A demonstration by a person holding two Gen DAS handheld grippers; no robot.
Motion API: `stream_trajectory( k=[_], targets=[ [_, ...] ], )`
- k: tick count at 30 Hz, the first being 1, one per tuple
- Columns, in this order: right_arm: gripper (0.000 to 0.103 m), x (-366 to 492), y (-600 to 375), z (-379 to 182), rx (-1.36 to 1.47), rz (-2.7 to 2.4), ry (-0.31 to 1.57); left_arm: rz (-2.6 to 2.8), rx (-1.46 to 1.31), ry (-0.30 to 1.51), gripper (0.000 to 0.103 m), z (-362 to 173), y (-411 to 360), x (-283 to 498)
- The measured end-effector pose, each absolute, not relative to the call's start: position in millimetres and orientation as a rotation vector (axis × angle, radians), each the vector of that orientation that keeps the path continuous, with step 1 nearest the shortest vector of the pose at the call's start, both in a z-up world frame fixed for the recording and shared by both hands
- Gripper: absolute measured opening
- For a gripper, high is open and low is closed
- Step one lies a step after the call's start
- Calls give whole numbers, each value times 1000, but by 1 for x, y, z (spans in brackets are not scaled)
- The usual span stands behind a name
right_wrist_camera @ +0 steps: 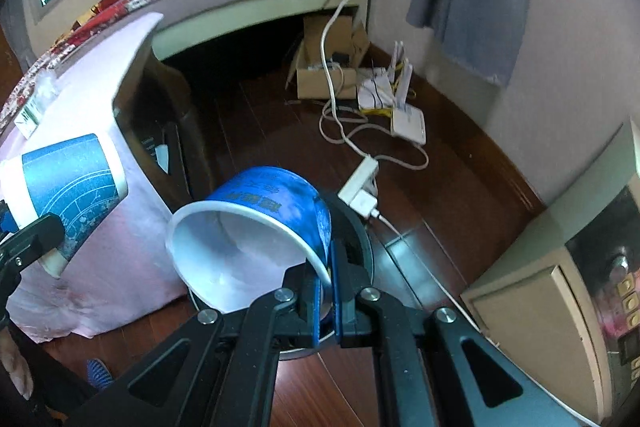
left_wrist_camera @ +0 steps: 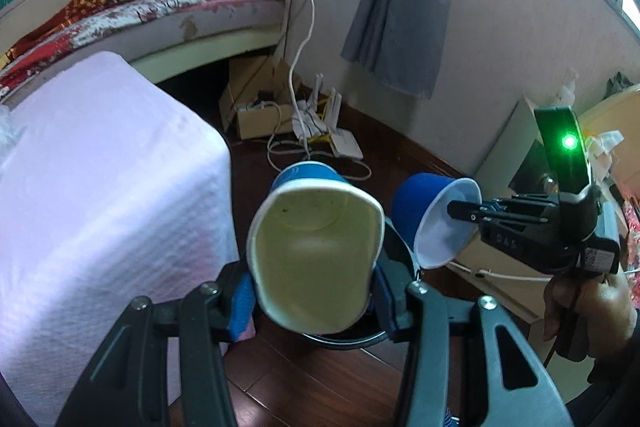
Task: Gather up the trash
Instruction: 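Carry both blue paper cups toward the black bin, then open both tools over the black bin to drop the blue cups, then move both tools back over the bed toward the carton and plastic wrap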
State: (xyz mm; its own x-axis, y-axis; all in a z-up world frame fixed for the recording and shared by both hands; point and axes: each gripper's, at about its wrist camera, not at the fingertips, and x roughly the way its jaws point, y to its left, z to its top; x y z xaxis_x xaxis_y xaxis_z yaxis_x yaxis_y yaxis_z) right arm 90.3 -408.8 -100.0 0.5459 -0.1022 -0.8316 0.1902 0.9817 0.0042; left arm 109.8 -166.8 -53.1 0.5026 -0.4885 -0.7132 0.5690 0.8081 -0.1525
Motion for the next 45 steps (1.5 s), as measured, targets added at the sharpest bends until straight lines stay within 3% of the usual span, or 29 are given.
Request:
stream_trajectory(
  k=[21,23,24,25,26,27,31,45],
  targets=[
    [5,126,-413,-199,113,-109,1133,-671,158,1033,52,-141,-208,133],
    [7,132,-412,-209,74,-114,1175,-657,147,1043,76,-146,-209,134],
    [12,134,-413,-215,42,-144,1203,-640,147,1042,80,-149,-209,137],
    [45,133,-414,-219,22,-169,1213,-635,146,1047,86,-151,-208,139],
    [94,131,-418,-221,10,-198,1217,-631,141,1052,92,-153,-207,138],
    [103,128,-421,-222,4,-223,1207,-623,138,1052,94,-154,-204,138],
    [103,122,-431,-219,30,-242,1205,-556,130,1061,99,-159,-189,139],
    [103,112,-400,-181,-18,-200,1129,-446,143,1009,100,-143,-158,130]
  ],
)
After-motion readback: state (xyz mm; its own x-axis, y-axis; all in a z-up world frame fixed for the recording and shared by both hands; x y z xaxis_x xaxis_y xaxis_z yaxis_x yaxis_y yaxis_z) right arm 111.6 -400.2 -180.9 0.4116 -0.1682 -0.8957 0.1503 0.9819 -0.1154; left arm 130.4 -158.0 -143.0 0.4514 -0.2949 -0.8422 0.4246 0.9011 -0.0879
